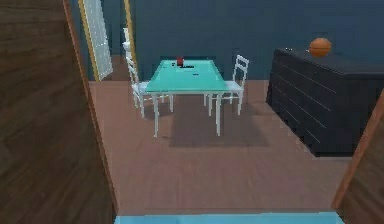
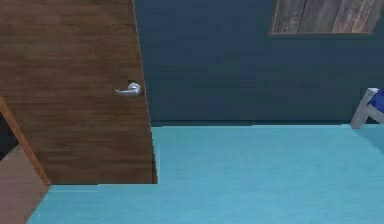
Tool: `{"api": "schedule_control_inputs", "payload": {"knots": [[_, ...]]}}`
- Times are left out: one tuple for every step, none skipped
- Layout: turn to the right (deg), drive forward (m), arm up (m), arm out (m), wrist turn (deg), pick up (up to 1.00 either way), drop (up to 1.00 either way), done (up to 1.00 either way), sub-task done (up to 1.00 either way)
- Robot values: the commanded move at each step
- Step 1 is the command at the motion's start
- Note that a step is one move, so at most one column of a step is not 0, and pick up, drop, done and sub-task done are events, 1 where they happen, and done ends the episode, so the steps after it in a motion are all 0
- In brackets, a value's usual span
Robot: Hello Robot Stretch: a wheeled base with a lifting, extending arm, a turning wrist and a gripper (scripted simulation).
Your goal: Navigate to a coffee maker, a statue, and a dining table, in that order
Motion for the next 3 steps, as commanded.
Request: {"api": "schedule_control_inputs", "payload": {"knots": [[0.0,0.10,0.00,0.00,0.0,0.00,0.00,0.00,0.00],[-3.0,0.00,0.00,0.00,0.0,0.00,0.00,0.00,0.00],[0.0,1.00,0.00,0.00,0.0,0.00,0.00,0.00,0.00]]}}
